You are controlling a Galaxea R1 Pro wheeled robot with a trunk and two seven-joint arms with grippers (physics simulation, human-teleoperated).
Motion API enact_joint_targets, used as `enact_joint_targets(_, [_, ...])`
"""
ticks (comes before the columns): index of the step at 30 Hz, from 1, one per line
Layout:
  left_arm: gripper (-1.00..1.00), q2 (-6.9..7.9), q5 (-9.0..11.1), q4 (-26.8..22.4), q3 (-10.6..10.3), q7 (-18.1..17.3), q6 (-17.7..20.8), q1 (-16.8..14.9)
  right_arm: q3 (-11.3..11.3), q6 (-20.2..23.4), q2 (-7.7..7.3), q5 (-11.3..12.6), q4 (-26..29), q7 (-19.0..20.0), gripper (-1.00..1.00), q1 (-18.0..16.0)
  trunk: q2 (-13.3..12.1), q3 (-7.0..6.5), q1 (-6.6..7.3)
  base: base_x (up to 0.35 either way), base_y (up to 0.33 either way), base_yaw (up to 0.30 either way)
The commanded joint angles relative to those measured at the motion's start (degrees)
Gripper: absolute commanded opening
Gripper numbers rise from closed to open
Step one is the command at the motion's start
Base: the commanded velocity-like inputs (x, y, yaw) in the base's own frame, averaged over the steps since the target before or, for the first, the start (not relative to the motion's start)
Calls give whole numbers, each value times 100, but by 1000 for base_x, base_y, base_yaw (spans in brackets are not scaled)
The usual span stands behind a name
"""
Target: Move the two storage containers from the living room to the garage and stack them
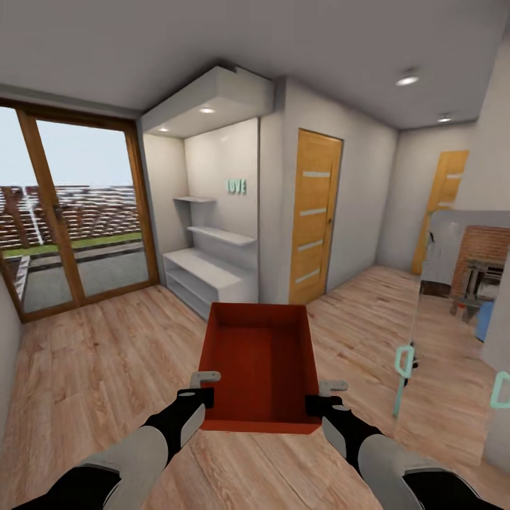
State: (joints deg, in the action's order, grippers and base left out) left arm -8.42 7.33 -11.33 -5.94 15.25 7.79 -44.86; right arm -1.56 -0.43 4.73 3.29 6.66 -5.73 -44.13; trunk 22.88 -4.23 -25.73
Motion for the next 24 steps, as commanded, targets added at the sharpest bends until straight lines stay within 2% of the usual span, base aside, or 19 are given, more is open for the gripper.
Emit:
enact_joint_targets(1, [-100,16,-127,-35,31,109,39,-4,-29,-1,1,93,-15,-24,-100,1,4,2,-5,322,0,0])
enact_joint_targets(24, [-100,16,-125,-35,31,109,39,-5,-29,-9,1,93,-15,-24,-100,0,4,2,-5,322,0,0])
